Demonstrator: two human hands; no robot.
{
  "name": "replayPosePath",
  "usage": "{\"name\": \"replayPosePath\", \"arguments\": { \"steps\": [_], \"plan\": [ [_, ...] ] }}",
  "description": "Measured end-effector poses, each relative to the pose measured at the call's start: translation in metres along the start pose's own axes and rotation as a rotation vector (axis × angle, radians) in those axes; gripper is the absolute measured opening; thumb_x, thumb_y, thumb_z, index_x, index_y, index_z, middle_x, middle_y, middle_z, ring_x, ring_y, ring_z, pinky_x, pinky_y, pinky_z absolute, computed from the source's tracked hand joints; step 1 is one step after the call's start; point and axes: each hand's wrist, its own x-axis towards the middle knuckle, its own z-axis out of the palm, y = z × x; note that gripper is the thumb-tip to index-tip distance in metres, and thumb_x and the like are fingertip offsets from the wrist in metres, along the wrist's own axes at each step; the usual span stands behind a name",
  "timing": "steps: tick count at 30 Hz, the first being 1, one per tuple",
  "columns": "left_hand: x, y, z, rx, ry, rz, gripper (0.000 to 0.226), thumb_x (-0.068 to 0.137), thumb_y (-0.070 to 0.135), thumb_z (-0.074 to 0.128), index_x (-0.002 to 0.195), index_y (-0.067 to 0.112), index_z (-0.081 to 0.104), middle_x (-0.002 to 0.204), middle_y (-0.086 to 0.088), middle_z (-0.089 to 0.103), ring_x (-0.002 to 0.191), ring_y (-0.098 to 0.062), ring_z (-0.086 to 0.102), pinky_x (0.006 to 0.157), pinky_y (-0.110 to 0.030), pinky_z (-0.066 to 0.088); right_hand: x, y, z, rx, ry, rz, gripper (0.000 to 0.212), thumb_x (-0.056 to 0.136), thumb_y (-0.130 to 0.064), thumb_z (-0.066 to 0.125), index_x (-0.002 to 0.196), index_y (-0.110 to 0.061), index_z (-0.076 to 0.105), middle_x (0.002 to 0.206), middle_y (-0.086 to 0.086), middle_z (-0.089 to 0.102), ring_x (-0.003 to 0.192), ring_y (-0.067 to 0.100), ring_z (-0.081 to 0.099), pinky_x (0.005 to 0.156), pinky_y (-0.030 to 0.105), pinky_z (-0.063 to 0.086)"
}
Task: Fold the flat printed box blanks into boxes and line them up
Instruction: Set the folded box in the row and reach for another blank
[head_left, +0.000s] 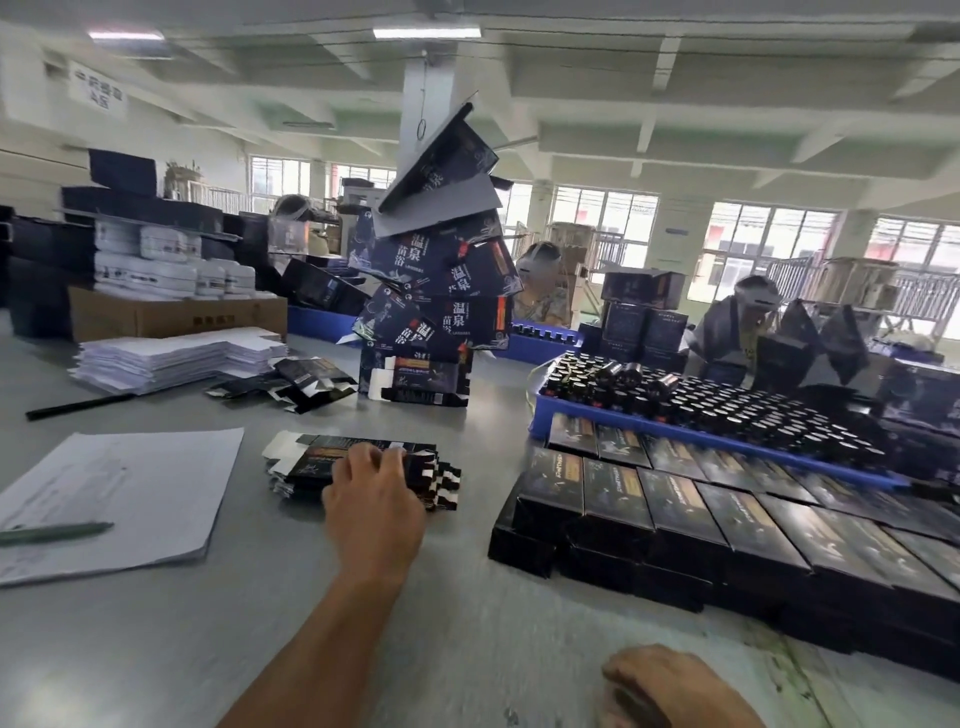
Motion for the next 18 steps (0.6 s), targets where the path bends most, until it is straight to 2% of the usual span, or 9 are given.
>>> {"name": "replayPosePath", "arguments": {
  "steps": [2, 4, 5, 8, 10, 11, 12, 15, 18],
  "plan": [
    [0.004, -0.008, 0.0, 0.067, -0.036, -0.033, 0.052, 0.088, 0.014, 0.059, 0.139, 0.021, 0.055, 0.146, -0.012, 0.044, 0.132, -0.036, 0.037, 0.099, -0.05, 0.039, 0.007, 0.005, -0.002, 0.05, 0.03, 0.174, 0.057, 0.102, -0.063, 0.03, 0.151, -0.035, 0.032, 0.153, -0.027, 0.022, 0.137, -0.013, 0.024, 0.109, 0.002, 0.011],
    [0.005, -0.016, 0.004, 0.13, -0.161, -0.051, 0.06, 0.094, 0.018, 0.051, 0.152, 0.026, 0.037, 0.164, -0.008, 0.021, 0.15, -0.035, 0.014, 0.114, -0.053, 0.025, 0.007, -0.001, -0.006, -0.074, 0.003, 0.182, 0.098, 0.064, -0.103, 0.01, 0.138, -0.046, 0.043, 0.138, -0.036, 0.034, 0.136, -0.014, 0.024, 0.109, -0.001, 0.011],
    [0.006, -0.019, 0.007, 0.147, -0.218, -0.05, 0.062, 0.097, 0.02, 0.045, 0.156, 0.028, 0.028, 0.167, -0.004, 0.012, 0.153, -0.033, 0.003, 0.118, -0.054, 0.017, 0.005, 0.002, -0.003, -0.054, 0.032, 0.169, 0.115, 0.047, -0.109, 0.001, 0.135, -0.05, 0.045, 0.13, -0.043, 0.03, 0.133, -0.016, 0.026, 0.107, -0.003, 0.011],
    [0.004, -0.022, 0.015, 0.2, -0.316, -0.036, 0.061, 0.1, 0.021, 0.035, 0.158, 0.032, 0.019, 0.168, 0.002, 0.011, 0.154, -0.03, -0.004, 0.122, -0.056, 0.008, 0.008, 0.005, 0.001, -0.007, 0.093, 0.087, 0.109, 0.056, -0.104, 0.007, 0.137, -0.045, 0.049, 0.127, -0.041, 0.031, 0.124, -0.019, 0.028, 0.096, -0.011, 0.007],
    [0.002, -0.022, 0.015, 0.222, -0.302, -0.037, 0.058, 0.1, 0.022, 0.036, 0.155, 0.035, 0.025, 0.165, 0.004, 0.021, 0.153, -0.03, 0.004, 0.121, -0.055, 0.01, 0.009, 0.006, 0.004, -0.016, 0.192, 0.069, 0.064, 0.092, -0.074, 0.036, 0.141, -0.035, 0.051, 0.135, -0.031, 0.041, 0.124, -0.016, 0.03, 0.093, -0.012, 0.007],
    [0.003, -0.022, 0.014, 0.224, -0.283, -0.041, 0.055, 0.1, 0.022, 0.037, 0.153, 0.036, 0.032, 0.162, 0.004, 0.028, 0.152, -0.029, 0.01, 0.12, -0.054, 0.012, 0.007, 0.008, 0.007, -0.006, 0.263, 0.045, 0.046, 0.099, -0.054, 0.049, 0.141, -0.035, 0.054, 0.137, -0.03, 0.044, 0.128, -0.014, 0.032, 0.097, -0.009, 0.008],
    [0.002, -0.022, 0.012, 0.221, -0.259, -0.048, 0.052, 0.1, 0.023, 0.038, 0.15, 0.037, 0.038, 0.158, 0.004, 0.034, 0.15, -0.029, 0.016, 0.119, -0.053, 0.015, 0.005, 0.009, 0.01, -0.015, 0.278, 0.035, 0.042, 0.098, -0.047, 0.054, 0.139, -0.037, 0.057, 0.138, -0.031, 0.045, 0.129, -0.013, 0.033, 0.103, -0.005, 0.013],
    [0.001, -0.021, 0.009, 0.182, -0.196, -0.042, 0.045, 0.1, 0.024, 0.04, 0.141, 0.038, 0.052, 0.15, 0.004, 0.045, 0.144, -0.029, 0.027, 0.116, -0.048, 0.021, 0.0, 0.007, 0.017, -0.02, 0.25, 0.015, 0.057, 0.084, -0.066, 0.045, 0.132, -0.04, 0.062, 0.138, -0.029, 0.053, 0.127, -0.016, 0.032, 0.114, 0.008, 0.022],
    [0.0, -0.023, 0.012, 0.159, -0.178, -0.039, 0.043, 0.1, 0.02, 0.043, 0.137, 0.038, 0.057, 0.147, 0.002, 0.048, 0.14, -0.03, 0.031, 0.113, -0.046, 0.023, 0.002, 0.008, 0.018, -0.038, 0.292, -0.066, 0.036, 0.094, -0.045, 0.057, 0.126, -0.032, 0.066, 0.135, -0.018, 0.06, 0.13, -0.002, 0.044, 0.114, 0.014, 0.03]
  ]
}}
